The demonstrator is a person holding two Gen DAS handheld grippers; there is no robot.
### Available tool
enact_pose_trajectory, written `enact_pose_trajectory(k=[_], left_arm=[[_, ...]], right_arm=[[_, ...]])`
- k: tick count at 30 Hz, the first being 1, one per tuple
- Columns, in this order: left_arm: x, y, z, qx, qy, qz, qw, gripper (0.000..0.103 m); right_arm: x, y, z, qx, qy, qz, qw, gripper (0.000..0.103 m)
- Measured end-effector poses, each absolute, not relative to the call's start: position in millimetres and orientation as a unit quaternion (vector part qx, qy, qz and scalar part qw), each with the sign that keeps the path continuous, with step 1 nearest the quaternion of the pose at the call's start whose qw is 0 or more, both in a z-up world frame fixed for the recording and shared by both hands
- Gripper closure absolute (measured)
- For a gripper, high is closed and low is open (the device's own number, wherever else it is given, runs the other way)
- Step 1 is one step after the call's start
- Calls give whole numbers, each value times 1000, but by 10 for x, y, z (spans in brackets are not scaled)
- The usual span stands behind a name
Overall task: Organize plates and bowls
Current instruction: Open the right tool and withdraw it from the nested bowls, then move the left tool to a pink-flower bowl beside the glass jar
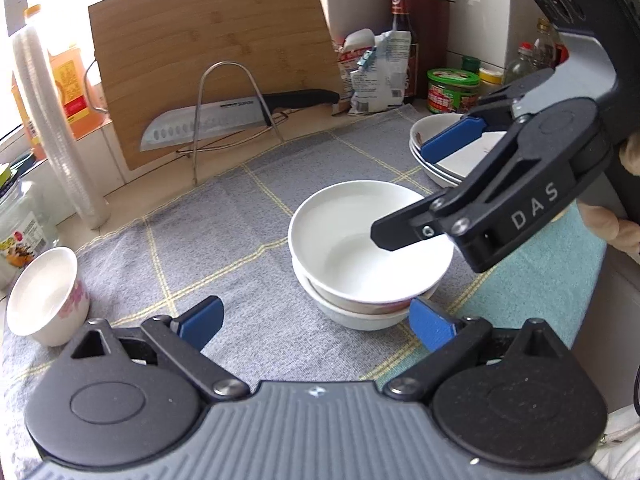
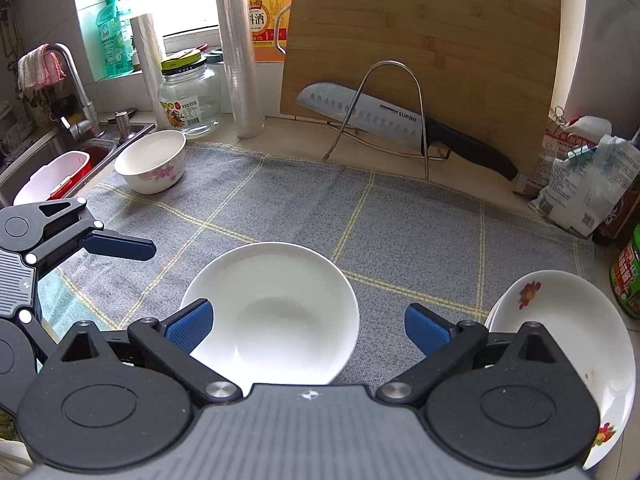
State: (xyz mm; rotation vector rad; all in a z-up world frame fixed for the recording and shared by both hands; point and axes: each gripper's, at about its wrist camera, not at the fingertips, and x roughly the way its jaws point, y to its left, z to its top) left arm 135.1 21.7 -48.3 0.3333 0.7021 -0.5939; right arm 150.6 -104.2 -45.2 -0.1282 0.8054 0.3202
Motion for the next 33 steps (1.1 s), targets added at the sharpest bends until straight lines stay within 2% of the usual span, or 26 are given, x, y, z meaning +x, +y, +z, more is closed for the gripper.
enact_pose_trajectory(k=[8, 14, 25, 33], left_arm=[[1193, 585, -368, 145, 343, -200, 906, 4], [1412, 1040, -433, 144, 348, -198, 905, 4], [2131, 1972, -549, 157, 375, -207, 890, 4], [2810, 2317, -527, 150, 383, -207, 887, 4]], right_arm=[[1505, -929, -385, -68, 359, 199, 910, 0], [1465, -616, -292, -78, 336, 184, 920, 0], [1658, 341, -356, -97, 345, 176, 917, 0], [1956, 1005, -617, -106, 339, 193, 915, 0]])
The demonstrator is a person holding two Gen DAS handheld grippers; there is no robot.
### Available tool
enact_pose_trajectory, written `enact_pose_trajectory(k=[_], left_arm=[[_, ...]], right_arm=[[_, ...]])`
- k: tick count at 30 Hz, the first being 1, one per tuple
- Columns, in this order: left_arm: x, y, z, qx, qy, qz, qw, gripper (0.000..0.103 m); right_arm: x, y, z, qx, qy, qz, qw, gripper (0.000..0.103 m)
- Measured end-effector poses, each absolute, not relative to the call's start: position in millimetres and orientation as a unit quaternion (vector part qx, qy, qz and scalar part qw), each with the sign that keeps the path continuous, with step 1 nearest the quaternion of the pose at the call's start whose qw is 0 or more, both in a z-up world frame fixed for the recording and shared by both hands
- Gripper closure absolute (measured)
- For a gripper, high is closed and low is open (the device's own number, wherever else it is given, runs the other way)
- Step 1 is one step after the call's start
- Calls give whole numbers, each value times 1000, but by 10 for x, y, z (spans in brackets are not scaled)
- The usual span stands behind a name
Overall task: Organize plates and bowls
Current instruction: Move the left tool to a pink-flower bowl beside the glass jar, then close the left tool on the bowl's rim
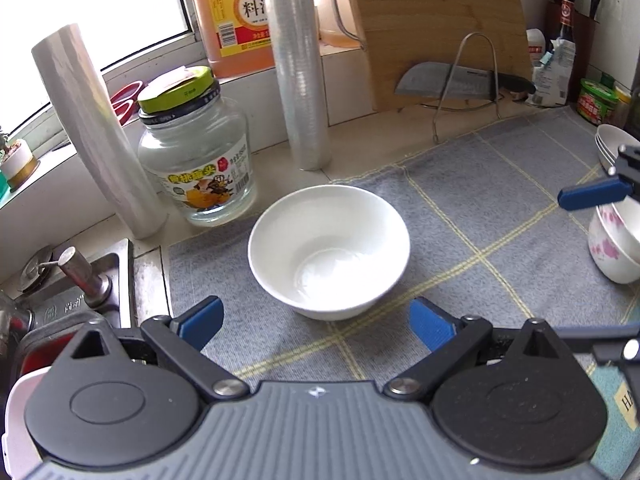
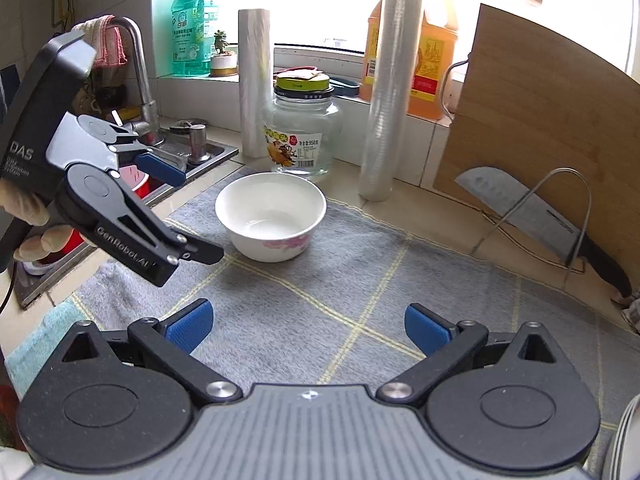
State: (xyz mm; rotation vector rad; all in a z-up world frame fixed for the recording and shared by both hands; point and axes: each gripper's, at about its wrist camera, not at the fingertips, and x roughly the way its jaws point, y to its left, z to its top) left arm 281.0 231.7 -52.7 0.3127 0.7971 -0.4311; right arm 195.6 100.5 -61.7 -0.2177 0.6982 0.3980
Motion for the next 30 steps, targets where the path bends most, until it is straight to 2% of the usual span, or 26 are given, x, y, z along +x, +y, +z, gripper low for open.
enact_pose_trajectory(k=[8, 19, 26, 30], left_arm=[[3248, 2336, -512, 140, 391, -227, 881, 4], [3548, 2308, -648, 120, 416, -284, 855, 6], [3668, 2272, -674, 127, 434, -305, 838, 24], [3687, 2256, -682, 138, 435, -314, 832, 26]], right_arm=[[2329, 1411, -899, -111, 342, 187, 914, 0], [2621, 1501, -1040, -110, 345, 176, 915, 0], [2706, 1549, -1116, -112, 339, 180, 917, 2], [2734, 1603, -1130, -127, 335, 191, 914, 7]])
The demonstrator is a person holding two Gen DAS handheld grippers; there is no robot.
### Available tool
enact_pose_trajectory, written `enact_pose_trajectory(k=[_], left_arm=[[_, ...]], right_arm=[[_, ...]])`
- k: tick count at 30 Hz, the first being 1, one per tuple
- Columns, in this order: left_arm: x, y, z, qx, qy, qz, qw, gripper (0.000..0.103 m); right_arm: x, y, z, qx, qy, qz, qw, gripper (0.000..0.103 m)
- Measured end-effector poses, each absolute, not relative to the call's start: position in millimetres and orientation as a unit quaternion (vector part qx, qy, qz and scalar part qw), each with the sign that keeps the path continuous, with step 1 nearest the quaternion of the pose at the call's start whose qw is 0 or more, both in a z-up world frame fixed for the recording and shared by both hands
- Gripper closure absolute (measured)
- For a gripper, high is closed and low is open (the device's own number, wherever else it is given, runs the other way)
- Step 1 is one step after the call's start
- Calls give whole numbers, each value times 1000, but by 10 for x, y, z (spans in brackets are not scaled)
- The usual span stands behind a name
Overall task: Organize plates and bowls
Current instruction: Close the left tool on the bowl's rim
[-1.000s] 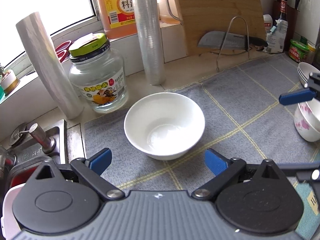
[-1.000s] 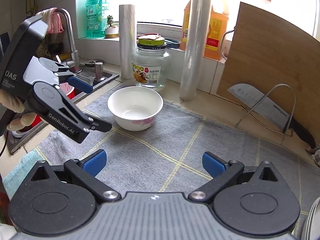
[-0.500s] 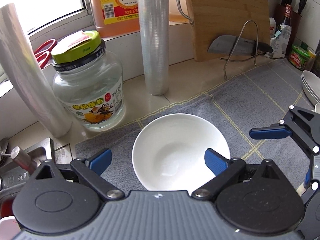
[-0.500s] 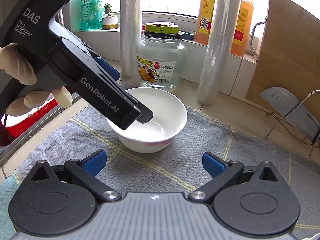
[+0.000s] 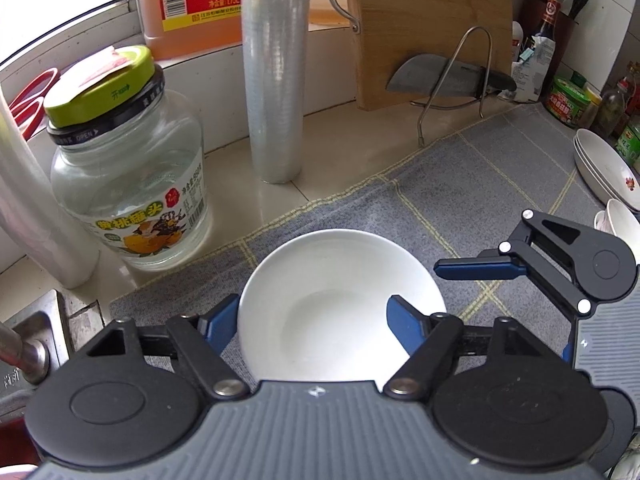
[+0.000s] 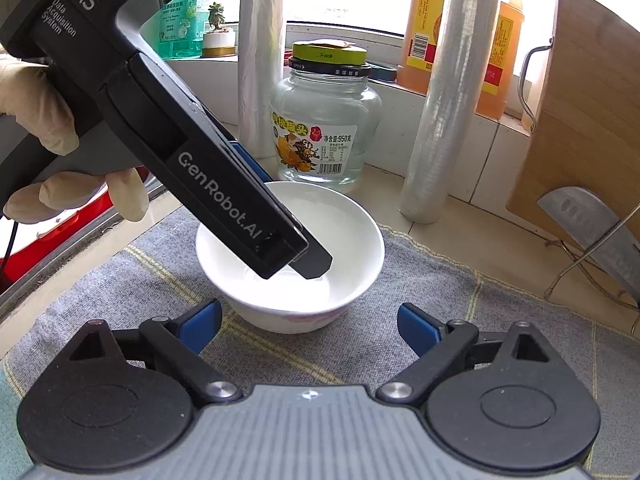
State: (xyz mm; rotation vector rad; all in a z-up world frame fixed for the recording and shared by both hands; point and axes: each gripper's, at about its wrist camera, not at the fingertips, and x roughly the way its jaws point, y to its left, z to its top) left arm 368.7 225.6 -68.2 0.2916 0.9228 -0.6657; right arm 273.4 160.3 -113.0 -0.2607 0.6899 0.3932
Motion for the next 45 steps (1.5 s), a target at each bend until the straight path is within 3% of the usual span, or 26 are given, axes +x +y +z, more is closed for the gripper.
enact_pose_trajectory(k=[8, 45], left_arm=[[3724, 2256, -700, 139, 440, -319, 828, 27], [3434, 2086, -539, 158, 434, -337, 821, 33]], right_arm=[[2781, 1669, -1130, -141, 328, 207, 911, 18], [2557, 1531, -938, -136, 346, 210, 904, 18]])
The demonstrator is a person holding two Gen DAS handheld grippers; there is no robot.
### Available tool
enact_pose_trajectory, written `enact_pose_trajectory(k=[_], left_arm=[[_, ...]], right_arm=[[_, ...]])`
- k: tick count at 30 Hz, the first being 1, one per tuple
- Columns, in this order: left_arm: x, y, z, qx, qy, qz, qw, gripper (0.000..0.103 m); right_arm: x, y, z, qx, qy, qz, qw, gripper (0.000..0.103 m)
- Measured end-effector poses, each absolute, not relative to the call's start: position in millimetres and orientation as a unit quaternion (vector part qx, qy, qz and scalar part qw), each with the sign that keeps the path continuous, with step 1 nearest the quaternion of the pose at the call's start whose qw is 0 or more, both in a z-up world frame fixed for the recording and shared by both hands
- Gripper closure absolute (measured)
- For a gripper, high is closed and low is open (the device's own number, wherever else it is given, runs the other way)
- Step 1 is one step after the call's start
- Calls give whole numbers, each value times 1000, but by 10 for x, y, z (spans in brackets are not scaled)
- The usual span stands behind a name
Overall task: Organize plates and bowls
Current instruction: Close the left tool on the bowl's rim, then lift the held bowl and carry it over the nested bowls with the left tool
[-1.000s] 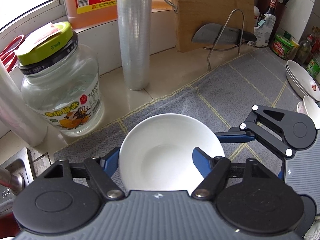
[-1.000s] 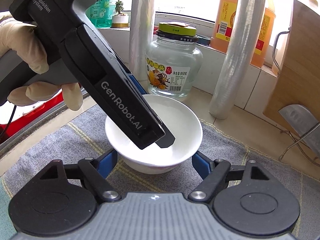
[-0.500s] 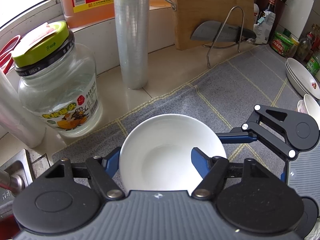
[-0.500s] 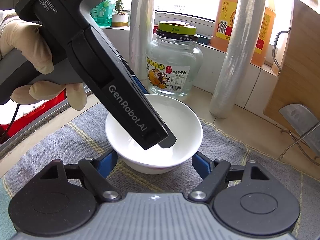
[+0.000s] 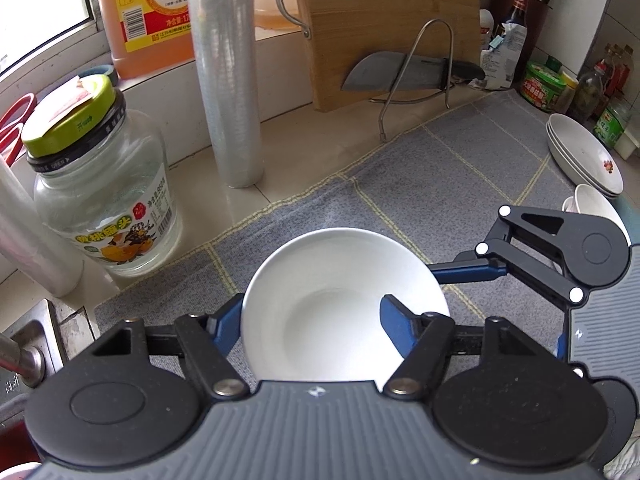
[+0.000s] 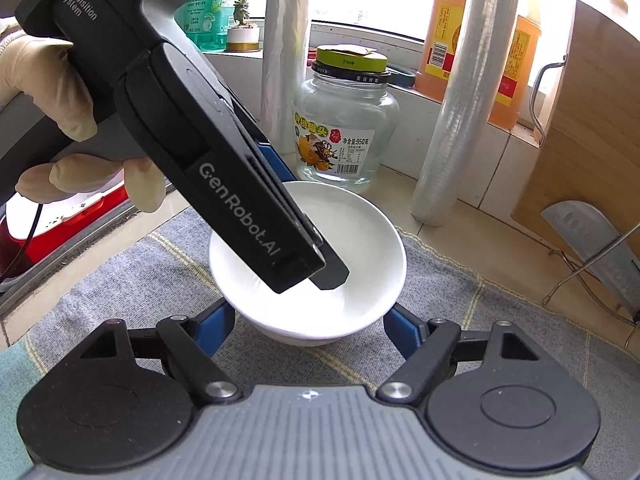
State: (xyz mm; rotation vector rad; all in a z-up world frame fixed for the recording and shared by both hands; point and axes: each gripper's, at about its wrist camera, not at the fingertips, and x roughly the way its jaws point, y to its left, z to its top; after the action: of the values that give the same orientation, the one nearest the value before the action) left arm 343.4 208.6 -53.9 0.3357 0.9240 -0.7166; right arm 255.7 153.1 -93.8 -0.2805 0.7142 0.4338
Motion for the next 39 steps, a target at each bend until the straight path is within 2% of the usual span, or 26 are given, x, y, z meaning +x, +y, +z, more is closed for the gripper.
enact_pose_trajectory(k=[39], left_arm=[[2519, 691, -80, 223, 389, -442, 777, 32]], right_arm=[[1432, 310, -295, -113, 347, 114, 924, 18]])
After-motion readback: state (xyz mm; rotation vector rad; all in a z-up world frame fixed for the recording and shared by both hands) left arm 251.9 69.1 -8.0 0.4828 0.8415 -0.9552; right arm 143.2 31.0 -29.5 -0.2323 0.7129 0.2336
